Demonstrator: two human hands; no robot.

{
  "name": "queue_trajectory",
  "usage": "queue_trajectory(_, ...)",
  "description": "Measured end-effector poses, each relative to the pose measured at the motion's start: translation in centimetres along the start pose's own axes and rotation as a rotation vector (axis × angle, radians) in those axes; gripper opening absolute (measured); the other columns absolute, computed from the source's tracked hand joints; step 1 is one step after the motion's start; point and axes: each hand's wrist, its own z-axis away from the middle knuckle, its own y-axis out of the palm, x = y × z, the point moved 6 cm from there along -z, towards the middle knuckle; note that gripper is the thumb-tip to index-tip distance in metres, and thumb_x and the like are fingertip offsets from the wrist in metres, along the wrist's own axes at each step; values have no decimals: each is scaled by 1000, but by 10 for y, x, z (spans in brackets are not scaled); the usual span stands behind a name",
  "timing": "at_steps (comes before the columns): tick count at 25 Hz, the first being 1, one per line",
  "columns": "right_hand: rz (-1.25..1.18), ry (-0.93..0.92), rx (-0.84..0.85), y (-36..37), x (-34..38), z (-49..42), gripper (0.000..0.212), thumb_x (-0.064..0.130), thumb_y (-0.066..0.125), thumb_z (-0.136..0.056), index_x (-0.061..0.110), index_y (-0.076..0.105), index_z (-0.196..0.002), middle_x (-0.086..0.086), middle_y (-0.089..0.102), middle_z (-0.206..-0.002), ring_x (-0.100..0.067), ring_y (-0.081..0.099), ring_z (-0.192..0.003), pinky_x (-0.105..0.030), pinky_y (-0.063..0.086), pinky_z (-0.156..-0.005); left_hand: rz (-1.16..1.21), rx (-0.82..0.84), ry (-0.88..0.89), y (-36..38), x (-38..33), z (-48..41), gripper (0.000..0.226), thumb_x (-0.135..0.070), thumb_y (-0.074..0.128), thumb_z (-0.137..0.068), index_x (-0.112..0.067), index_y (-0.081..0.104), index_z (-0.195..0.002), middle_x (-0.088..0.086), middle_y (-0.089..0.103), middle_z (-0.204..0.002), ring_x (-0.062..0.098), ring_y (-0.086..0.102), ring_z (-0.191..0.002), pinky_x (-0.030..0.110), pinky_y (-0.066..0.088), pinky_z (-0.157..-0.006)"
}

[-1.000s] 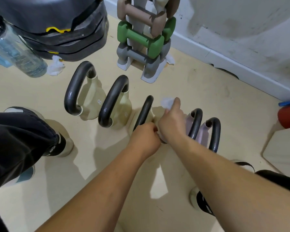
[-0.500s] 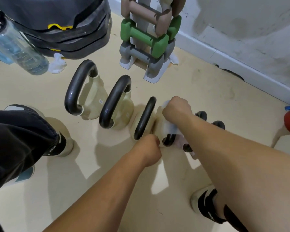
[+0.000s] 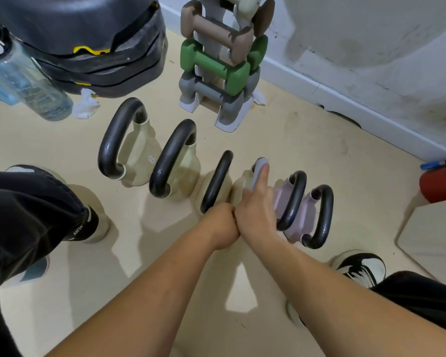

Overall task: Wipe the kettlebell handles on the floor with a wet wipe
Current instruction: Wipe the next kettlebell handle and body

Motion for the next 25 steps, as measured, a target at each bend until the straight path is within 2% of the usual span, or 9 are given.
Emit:
queue_trajectory(3, -106, 62, 71, 6, -5, 17, 67, 53, 28, -101, 47, -14, -153, -7, 40, -140, -30, 53, -116, -45, 47, -97, -107, 68, 20, 8, 5, 2, 23, -11, 48, -94, -8, 69, -103, 11, 71, -98, 30, 66, -93, 37, 54, -79)
queue_trajectory(5, -129, 86, 48, 0, 5, 11, 62, 58, 20, -101, 47, -8, -155, -5, 37, -139, -29, 49, -117, -42, 42, -99, -129, 56, 4, 10, 11, 3, 28, -6, 48, -90, -6, 70, -107, 12, 71, -104, 31, 67, -101, 36, 54, -84)
queue_trajectory(9, -89, 175, 62, -14, 20, -56, 44, 33, 29, -102, 25, 35, -144, 1, 46, -118, -31, 50, -97, -33, 39, -90, -18, 8, -75, 8, 16, 5, 42, -4, 48, -92, -11, 63, -131, 10, 64, -128, 28, 62, -118, 32, 51, -98)
queue_trajectory(11, -58, 326, 152, -13, 20, -89, 37, 33, 48, -98, 17, 52, -132, -9, 58, -128, -32, 57, -115, -33, 42, -101, 14, -5, -71, 5, 15, 0, 42, -7, 48, -95, -13, 60, -135, 10, 62, -131, 28, 60, -120, 31, 49, -100)
queue_trajectory(13, -63, 472, 263, -4, 11, -102, 43, 33, 47, -102, 12, 50, -139, -12, 55, -138, -27, 52, -129, -32, 38, -106, 29, -22, -62, 1, 15, -2, 39, -9, 49, -97, -13, 61, -134, 9, 62, -130, 27, 60, -119, 29, 49, -98)
queue_trajectory(14, -179, 472, 288, 0, 7, -102, 44, 35, 39, -102, 12, 51, -138, -14, 58, -133, -28, 55, -125, -32, 41, -105, 42, -27, -63, 0, 16, -2, 38, -9, 50, -97, -13, 61, -133, 9, 62, -130, 26, 60, -119, 28, 48, -98)
queue_trajectory(17, -444, 389, 48, -8, -4, -74, 54, 48, 26, -97, 15, 59, -125, -9, 65, -99, -32, 64, -101, -39, 49, -96, 56, -15, -68, 2, 13, 3, 35, -8, 50, -96, -10, 64, -128, 10, 64, -126, 28, 62, -116, 31, 51, -97)
queue_trajectory(22, -293, 142, -56, -7, -3, 13, 40, 28, 34, -105, 18, 33, -144, 0, 51, -114, -25, 55, -109, -35, 41, -85, 51, -14, -47, 8, 18, 15, 19, -3, 48, -86, -3, 66, -92, 16, 70, -95, 33, 67, -93, 33, 52, -75)
queue_trajectory(25, -237, 97, 59, 12, -14, 46, 75, 11, 44, -101, 24, -2, -159, -3, 33, -146, -22, 37, -132, -32, 35, -95, 35, 6, -64, 12, 25, 26, 22, -4, 48, -83, 2, 68, -90, 17, 72, -90, 31, 67, -85, 37, 54, -74)
